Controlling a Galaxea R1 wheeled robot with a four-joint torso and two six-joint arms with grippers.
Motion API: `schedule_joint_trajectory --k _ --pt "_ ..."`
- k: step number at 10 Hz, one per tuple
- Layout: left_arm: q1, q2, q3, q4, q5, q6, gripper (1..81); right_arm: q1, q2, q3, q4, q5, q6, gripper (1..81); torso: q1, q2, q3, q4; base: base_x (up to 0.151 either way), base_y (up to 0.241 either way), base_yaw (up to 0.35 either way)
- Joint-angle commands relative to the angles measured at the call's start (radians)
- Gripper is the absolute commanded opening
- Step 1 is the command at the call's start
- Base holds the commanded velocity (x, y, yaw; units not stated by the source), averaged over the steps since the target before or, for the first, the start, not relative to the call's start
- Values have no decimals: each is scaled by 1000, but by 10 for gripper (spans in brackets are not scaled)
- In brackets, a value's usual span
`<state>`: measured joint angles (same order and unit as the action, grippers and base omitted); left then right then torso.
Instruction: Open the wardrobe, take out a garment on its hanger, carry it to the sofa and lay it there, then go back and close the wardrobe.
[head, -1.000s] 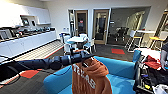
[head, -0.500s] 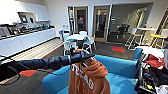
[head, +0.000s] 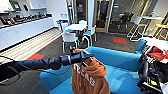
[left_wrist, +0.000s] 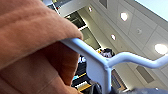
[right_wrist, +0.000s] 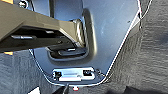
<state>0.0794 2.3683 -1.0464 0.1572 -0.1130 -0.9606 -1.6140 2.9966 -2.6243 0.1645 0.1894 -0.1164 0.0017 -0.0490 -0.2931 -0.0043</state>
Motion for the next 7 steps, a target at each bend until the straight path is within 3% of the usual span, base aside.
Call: schedule_joint_trajectory --k 1,3,7 --pt "-183 -1 34 38 -103 19 10 -4 0 3 1 -68 -3 811 0 0 1 0 0 0 0" --pt "-181 8 16 36 -100 17 10 -1 0 3 1 -68 -3 811 0 0 2 0 0 0 0" --pt "-204 92 -142 19 -100 14 10 7 4 3 0 -70 -3 811 -1 0 2 0 0 0 0"
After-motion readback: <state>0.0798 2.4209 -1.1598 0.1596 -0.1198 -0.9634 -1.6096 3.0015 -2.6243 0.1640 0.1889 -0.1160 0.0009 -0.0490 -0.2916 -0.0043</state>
